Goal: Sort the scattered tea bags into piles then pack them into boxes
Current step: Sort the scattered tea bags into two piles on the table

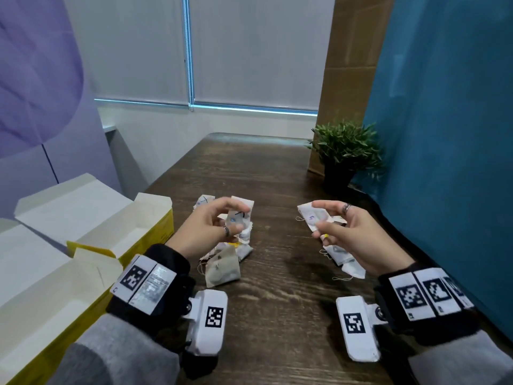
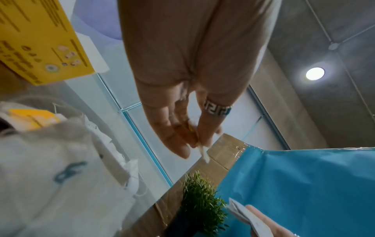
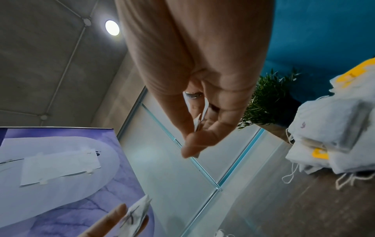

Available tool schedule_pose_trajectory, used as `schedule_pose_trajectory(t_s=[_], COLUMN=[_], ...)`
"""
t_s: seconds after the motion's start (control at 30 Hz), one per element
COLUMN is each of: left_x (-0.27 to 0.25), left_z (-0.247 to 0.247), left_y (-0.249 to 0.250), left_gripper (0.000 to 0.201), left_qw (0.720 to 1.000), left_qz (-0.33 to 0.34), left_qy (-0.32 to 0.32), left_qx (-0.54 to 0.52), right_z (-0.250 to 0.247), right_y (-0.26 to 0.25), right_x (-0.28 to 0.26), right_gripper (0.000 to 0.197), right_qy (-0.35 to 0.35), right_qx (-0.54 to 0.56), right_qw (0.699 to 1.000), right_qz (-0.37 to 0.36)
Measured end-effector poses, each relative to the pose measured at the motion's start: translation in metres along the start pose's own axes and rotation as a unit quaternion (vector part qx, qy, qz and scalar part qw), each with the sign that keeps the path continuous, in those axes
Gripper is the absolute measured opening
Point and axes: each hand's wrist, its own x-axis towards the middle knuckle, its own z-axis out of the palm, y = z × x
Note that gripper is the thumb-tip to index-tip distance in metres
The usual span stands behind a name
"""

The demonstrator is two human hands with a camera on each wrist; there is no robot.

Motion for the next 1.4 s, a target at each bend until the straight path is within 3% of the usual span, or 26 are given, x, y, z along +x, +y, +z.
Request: schedule_pose_trajectory(t_s=[0.2, 0.4, 0.6, 0.8, 1.0, 1.1, 1.2, 1.4], left_x=[0.002, 0.007, 0.015, 0.010, 0.004, -0.002, -0.012, -0.047], left_z=[-0.014, -0.016, -0.022, -0.022, -0.015, -0.011, -0.013, -0.029], left_y=[-0.009, -0.016, -0.025, -0.022, -0.006, 0.003, 0.010, 0.032], left_gripper=[0.045, 0.049, 0.061, 0.069, 0.061, 0.056, 0.055, 0.052], left_qw=[0.993, 0.987, 0.972, 0.969, 0.963, 0.960, 0.956, 0.966], left_qz=[-0.063, -0.121, -0.205, -0.226, -0.235, -0.229, -0.193, -0.112], left_qy=[-0.010, 0.011, -0.007, -0.016, -0.024, -0.025, 0.007, 0.093], left_qx=[0.100, 0.104, 0.115, 0.096, 0.126, 0.158, 0.220, 0.215], right_z=[-0.013, -0.045, -0.072, -0.076, -0.075, -0.068, -0.050, 0.053], right_y=[0.003, 0.006, 0.026, 0.033, 0.024, 0.013, -0.003, -0.056], right_x=[-0.001, 0.005, 0.018, 0.027, 0.021, 0.015, 0.014, 0.021], right_gripper=[0.032, 0.039, 0.021, 0.017, 0.020, 0.021, 0.033, 0.043], right_qy=[0.047, 0.079, 0.084, 0.084, 0.058, 0.075, 0.107, -0.083], right_qx=[-0.023, -0.110, -0.108, -0.102, -0.258, -0.334, -0.438, -0.577], right_qw=[0.998, 0.989, 0.981, 0.977, 0.945, 0.930, 0.892, 0.809], right_qz=[0.020, 0.066, 0.138, 0.170, 0.193, 0.135, 0.032, -0.073])
